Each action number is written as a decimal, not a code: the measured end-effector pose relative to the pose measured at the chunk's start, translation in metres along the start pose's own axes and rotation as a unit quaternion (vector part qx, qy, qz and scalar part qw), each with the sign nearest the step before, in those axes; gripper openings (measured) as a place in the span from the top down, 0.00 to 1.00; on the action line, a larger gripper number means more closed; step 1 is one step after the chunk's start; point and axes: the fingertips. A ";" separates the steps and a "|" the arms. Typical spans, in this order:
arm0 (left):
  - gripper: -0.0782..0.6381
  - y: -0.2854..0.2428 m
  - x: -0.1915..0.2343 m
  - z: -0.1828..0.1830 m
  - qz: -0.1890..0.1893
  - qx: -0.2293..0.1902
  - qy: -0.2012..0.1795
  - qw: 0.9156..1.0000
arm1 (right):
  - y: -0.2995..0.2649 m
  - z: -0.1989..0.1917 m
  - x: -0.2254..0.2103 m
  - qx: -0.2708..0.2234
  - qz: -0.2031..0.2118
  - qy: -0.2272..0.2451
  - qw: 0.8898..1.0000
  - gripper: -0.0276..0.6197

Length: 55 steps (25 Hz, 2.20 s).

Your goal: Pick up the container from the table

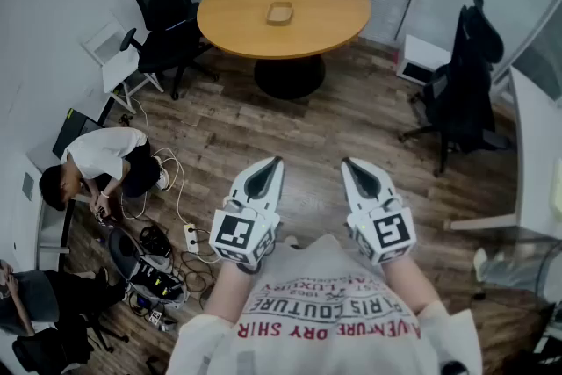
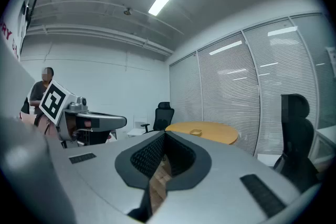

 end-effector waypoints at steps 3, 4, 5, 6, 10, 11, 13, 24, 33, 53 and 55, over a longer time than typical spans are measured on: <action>0.89 0.000 0.003 0.001 0.001 -0.008 -0.004 1.000 | -0.002 0.001 -0.001 -0.003 -0.001 0.007 1.000 0.96; 0.89 0.000 0.005 0.001 0.001 -0.008 -0.003 1.000 | -0.003 0.000 0.002 -0.001 0.001 0.006 1.000 0.96; 0.89 0.002 0.006 0.001 0.001 -0.008 -0.002 1.000 | -0.004 0.000 0.004 0.002 0.003 0.004 1.000 0.96; 0.89 0.003 0.008 0.000 0.001 -0.007 -0.001 1.000 | -0.005 -0.001 0.007 0.004 0.003 0.003 1.000 0.96; 0.89 0.005 0.013 -0.006 -0.004 -0.004 0.010 1.000 | -0.010 -0.006 0.010 0.021 -0.008 0.002 1.000 0.96; 0.89 0.006 0.013 -0.007 -0.006 -0.004 0.012 1.000 | -0.012 -0.006 0.009 0.025 -0.014 0.001 1.000 0.96; 0.89 0.007 0.016 -0.009 -0.009 -0.004 0.017 1.000 | -0.015 -0.007 0.009 0.031 -0.025 -0.001 0.999 0.96; 0.89 0.043 0.078 -0.025 -0.006 0.006 0.030 1.000 | -0.057 -0.013 0.065 0.036 -0.040 0.026 0.998 0.96; 0.89 0.041 0.114 -0.021 -0.021 0.001 0.028 0.999 | -0.109 -0.019 0.084 0.064 -0.021 0.022 0.997 0.96; 0.89 -0.174 0.252 0.032 0.000 0.035 -0.027 0.999 | -0.339 0.000 -0.060 0.085 0.012 -0.001 0.996 0.96; 0.89 -0.197 0.266 0.035 0.008 0.038 -0.029 0.999 | -0.361 0.000 -0.075 0.091 0.016 0.002 0.996 0.96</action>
Point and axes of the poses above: the fingertips, and each gripper's own axes: y backward along the fingers, x to its left, z out of its top, and after that the axes turned 12 degrees about -z, right-handed
